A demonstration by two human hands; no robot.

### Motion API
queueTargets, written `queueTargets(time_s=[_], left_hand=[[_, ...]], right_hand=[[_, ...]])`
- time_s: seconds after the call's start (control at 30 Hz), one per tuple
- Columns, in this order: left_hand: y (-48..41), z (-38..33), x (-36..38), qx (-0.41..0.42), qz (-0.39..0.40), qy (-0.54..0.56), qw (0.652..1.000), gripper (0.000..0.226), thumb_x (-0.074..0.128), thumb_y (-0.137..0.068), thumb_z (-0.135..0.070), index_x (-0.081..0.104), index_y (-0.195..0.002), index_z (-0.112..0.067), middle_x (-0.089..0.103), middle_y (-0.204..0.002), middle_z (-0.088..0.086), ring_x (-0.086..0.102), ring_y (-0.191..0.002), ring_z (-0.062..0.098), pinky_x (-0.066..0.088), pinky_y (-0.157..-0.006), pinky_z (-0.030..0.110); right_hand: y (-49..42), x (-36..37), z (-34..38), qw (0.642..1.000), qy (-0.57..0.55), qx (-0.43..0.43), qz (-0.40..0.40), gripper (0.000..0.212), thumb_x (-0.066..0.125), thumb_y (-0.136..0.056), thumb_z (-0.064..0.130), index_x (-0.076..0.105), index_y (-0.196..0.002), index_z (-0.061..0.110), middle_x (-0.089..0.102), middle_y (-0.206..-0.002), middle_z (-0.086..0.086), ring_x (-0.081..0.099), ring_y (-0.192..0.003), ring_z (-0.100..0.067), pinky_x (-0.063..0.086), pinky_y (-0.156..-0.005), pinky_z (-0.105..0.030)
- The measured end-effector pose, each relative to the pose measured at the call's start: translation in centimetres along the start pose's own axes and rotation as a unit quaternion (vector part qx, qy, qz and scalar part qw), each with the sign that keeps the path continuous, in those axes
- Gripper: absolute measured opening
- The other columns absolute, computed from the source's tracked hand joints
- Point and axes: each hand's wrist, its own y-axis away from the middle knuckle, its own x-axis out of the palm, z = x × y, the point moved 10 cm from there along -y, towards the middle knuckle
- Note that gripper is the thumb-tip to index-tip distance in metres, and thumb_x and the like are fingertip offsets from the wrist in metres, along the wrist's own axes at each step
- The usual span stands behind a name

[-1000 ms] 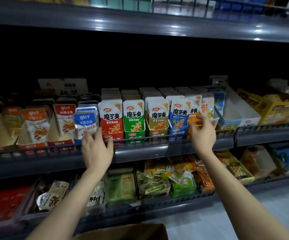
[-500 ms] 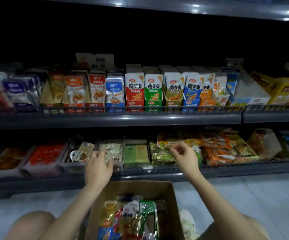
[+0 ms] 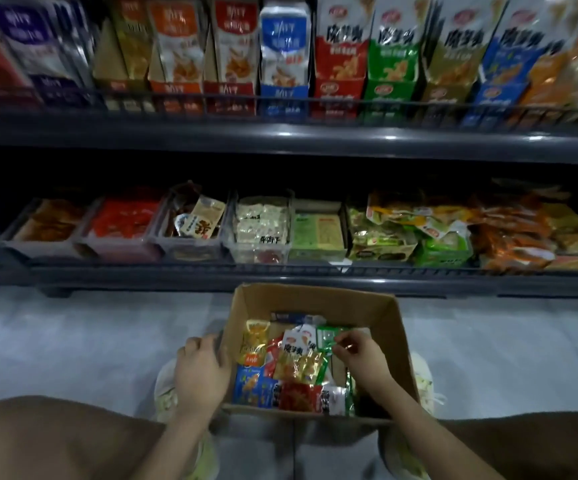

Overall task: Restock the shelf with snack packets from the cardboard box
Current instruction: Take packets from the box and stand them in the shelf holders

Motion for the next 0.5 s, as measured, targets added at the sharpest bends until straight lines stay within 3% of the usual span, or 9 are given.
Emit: queueTargets(time_s=[0.13, 0.23, 0.37, 0.5], left_hand=[[-0.9, 1.3, 3.1, 0.005, -0.001, -0.007, 1.000, 0.022, 0.063, -0.085, -0.013, 0.067, -0.102, 0.001, 0.065, -0.088, 0.024, 0.061, -0.077, 0.042, 0.051, -0.065, 0.043], [-2.2, 1.9, 6.2, 0.004, 0.017, -0.012, 1.000, 0.035, 0.067, -0.084, -0.017, 0.061, -0.113, 0.001, 0.064, -0.094, 0.023, 0.060, -0.084, 0.041, 0.050, -0.070, 0.045], [-3.6, 1.7, 9.0, 0.018, 0.033, -0.011, 0.999, 0.054, 0.061, -0.089, -0.025, 0.046, -0.133, 0.001, 0.062, -0.108, 0.022, 0.059, -0.099, 0.038, 0.049, -0.081, 0.046], [-3.7, 1.6, 9.9, 0.022, 0.019, -0.006, 1.000, 0.058, 0.057, -0.091, -0.029, 0.036, -0.139, -0.004, 0.063, -0.106, 0.016, 0.061, -0.094, 0.032, 0.051, -0.074, 0.040]], right_hand=[[-2.1, 4.8, -4.2, 0.997, -0.011, 0.061, 0.045, 0.014, 0.066, -0.089, 0.019, 0.060, -0.101, 0.022, 0.061, -0.089, 0.011, 0.060, -0.084, -0.009, 0.052, -0.076, -0.026], [-3.8, 7.7, -7.0, 0.991, -0.041, 0.115, 0.051, 0.023, 0.067, -0.088, 0.015, 0.060, -0.110, 0.018, 0.061, -0.094, 0.007, 0.058, -0.081, -0.009, 0.045, -0.066, -0.020], [-5.4, 11.0, -9.8, 0.964, -0.162, 0.206, 0.040, 0.037, 0.070, -0.085, 0.008, 0.053, -0.117, 0.015, 0.060, -0.107, -0.001, 0.058, -0.084, -0.007, 0.046, -0.068, -0.021], [-6.9, 13.4, -12.0, 0.945, -0.201, 0.259, 0.019, 0.034, 0.069, -0.085, 0.005, 0.050, -0.110, 0.018, 0.059, -0.099, 0.000, 0.062, -0.098, -0.025, 0.052, -0.091, -0.044]])
